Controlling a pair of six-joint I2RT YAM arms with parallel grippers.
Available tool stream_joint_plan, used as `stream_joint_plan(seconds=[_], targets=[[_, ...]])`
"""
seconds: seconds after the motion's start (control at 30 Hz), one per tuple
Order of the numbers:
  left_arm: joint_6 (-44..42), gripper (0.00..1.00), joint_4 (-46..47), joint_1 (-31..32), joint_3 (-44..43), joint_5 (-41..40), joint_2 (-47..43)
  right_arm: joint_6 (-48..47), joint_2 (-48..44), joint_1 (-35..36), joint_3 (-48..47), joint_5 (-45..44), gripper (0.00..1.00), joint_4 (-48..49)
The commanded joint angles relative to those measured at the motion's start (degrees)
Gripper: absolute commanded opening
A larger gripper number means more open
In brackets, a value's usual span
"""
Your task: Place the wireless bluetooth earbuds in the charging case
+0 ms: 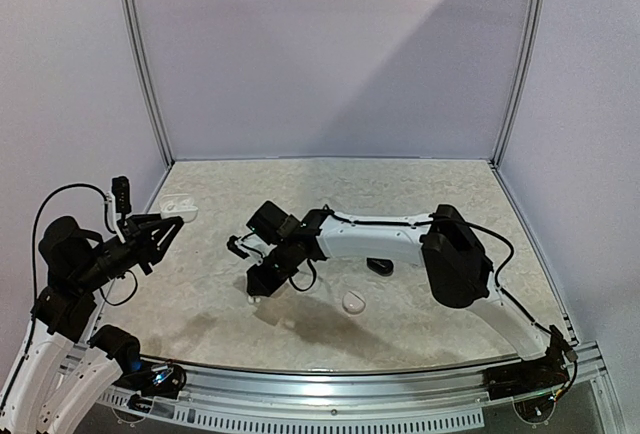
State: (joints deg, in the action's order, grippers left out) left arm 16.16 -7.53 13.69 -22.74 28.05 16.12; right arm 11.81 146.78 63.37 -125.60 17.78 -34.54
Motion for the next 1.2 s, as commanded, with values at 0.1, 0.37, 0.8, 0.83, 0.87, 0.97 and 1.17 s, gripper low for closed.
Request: stream_joint_plan(seconds=[0.1, 0.37, 0.8, 0.83, 0.87, 0.97, 1.17], targets=[[0.32, 0.0, 1.94, -0.69, 0.95, 0.77, 0.1, -0.12, 1.16, 0.2, 2.16, 5.69, 0.14, -0.32], [0.29, 0.0, 2.64, -0.69, 1.36, 1.19, -0.2, -2.93, -2.07, 0.59, 5.06, 7.58, 0.11, -2.37], [0.19, 0.0, 3.01, -0.69, 1.52, 1.83, -0.3, -3.77, -5.11, 2.13, 8.04, 11.04, 0.09, -0.38], [0.19, 0.0, 3.12, -0.73, 1.55, 1.91, -0.29, -3.37, -5.06, 2.16, 8.06, 11.12, 0.09, -0.01], [0.18, 0.0, 3.03, -0.72, 1.52, 1.92, -0.28, -3.16, -5.02, 2.18, 8.09, 11.13, 0.09, 0.36], [0.18, 0.0, 2.96, -0.74, 1.51, 2.08, -0.22, -2.94, -4.59, 2.22, 7.97, 11.07, 0.08, 0.23], [0.27, 0.0, 3.22, -0.75, 1.6, 2.44, -0.03, -3.91, -4.49, 2.77, 7.98, 10.85, 0.07, -1.37]])
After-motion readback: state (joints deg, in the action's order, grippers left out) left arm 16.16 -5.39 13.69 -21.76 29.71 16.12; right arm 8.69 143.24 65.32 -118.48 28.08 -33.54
